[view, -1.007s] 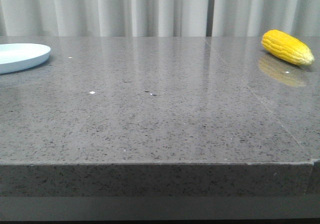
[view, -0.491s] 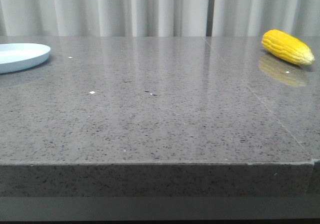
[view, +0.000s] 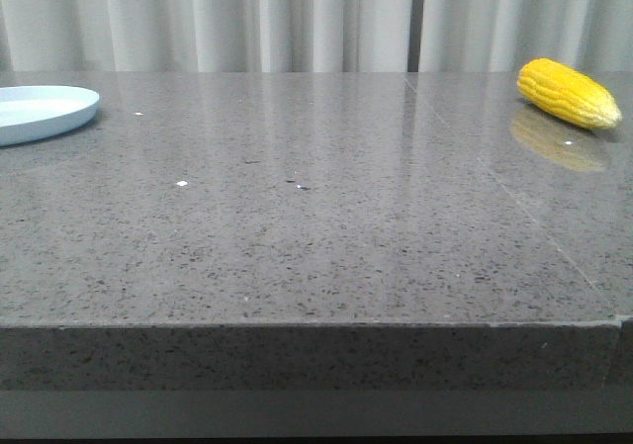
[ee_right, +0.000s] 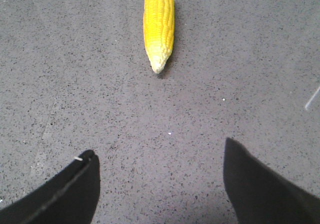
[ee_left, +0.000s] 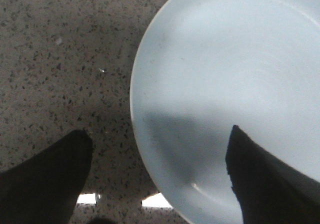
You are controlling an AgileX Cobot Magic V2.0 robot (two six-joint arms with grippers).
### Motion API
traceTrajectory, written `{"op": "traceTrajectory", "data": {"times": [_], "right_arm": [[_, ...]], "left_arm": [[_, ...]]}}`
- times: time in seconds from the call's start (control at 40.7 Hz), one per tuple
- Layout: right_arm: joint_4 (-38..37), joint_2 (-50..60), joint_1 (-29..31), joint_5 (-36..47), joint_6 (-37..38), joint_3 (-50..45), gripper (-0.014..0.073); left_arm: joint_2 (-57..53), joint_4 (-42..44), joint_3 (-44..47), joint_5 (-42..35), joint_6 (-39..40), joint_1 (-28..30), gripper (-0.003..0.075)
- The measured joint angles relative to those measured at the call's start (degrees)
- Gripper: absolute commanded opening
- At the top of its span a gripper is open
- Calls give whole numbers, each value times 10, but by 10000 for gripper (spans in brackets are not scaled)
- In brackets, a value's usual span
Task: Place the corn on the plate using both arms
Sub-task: 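Lower the left gripper to the rim of the pale blue plate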
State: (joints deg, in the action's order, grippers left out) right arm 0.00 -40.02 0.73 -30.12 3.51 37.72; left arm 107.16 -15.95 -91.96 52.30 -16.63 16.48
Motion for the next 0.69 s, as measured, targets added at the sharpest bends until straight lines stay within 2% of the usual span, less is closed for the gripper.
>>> {"op": "traceTrajectory", "data": {"times": [0.221, 0.516, 0.688], "right_arm": [[0, 0, 0, 0, 0, 0, 542], [0, 0, 0, 0, 0, 0, 542], [0, 0, 0, 0, 0, 0, 542]], "left_arm": [[37, -1, -28, -1, -1, 0, 536], [44, -1, -32, -5, -1, 0, 274], [44, -1, -32, -5, -1, 0, 262]]}}
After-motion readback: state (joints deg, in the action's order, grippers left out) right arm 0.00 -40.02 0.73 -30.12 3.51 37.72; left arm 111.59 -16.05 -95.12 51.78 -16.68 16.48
